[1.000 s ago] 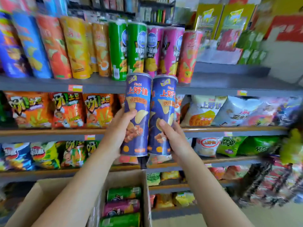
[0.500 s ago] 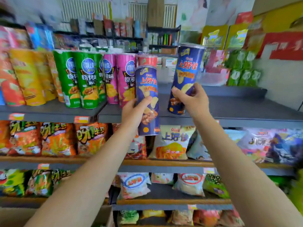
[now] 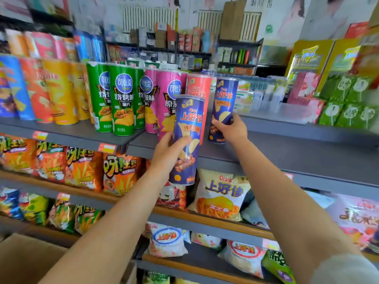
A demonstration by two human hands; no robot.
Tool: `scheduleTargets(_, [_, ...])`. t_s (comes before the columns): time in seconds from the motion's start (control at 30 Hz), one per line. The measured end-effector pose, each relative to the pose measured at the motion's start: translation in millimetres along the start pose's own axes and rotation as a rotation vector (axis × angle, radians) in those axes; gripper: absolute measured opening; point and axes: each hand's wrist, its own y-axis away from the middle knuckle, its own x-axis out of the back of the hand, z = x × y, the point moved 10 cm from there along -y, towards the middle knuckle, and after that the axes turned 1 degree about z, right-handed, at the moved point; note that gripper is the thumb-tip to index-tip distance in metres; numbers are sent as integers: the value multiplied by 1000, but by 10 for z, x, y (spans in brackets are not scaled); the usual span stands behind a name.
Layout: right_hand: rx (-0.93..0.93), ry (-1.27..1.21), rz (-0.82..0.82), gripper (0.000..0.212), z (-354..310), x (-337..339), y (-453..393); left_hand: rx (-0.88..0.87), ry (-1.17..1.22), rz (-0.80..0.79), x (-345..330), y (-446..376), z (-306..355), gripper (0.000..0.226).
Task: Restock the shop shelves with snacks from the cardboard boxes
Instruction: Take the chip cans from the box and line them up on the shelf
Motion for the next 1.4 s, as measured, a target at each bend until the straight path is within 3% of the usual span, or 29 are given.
scheduleTargets(0.13, [-46, 15, 14, 67, 15, 8, 31, 18, -29, -8, -4, 22, 17, 35])
scheduleTargets(0.23, [10, -88, 79, 39, -186, 246, 393, 12, 50, 9, -17, 39, 112, 29])
scheduleTargets(0.27, [22, -150, -6, 40, -264, 229, 559, -19, 81, 13, -59, 37, 196, 24])
scheduleTargets(0.33, [71, -156, -328, 46, -476, 66, 974, -125, 94, -10, -224, 52, 453, 12])
scheduleTargets(0.37, [131, -122, -471, 39, -617, -6, 1197, -184, 90, -38, -333, 72, 597, 12])
scheduleTargets(0.43, [229, -131, -599, 12, -748, -64, 1390, -284, 80, -117, -555, 120, 829, 22])
scheduleTargets(0.57, [304, -100, -353, 31, -717, 180, 1084, -416, -121, -170, -667, 78, 894, 28])
scheduleTargets(0.67, [221, 3, -239, 47, -422, 269, 838, -448, -629, -52, -388, -57, 565, 27])
scheduleTargets(0.77, [92, 111, -176, 52, -117, 246, 690, -450, -910, -111, -198, -131, 131, 18])
scheduleTargets(0.93, [54, 173, -114, 55, -75, 153, 562, -513, -881, -74, -112, -116, 79, 16])
scheduleTargets(1.13, [68, 172, -108, 31, -82, 80, 607, -552, -842, -53, -89, -101, 72, 18])
scheduleTargets(1.2, [103, 191, 42, 35, -177, 223, 771, -588, -849, -72, -119, -95, 89, 17])
scheduleTargets(1.27, [220, 68, 183, 17, -351, 319, 1101, -630, -863, -106, -135, -37, 96, 17])
scheduleTargets(1.3, [273, -34, 177, 5, -415, 260, 1301, -652, -852, -101, -86, 31, 102, 17])
scheduleTargets(1.4, [306, -162, -52, 17, -390, -320, 1898, -700, -792, 65, 430, 367, 44, 13])
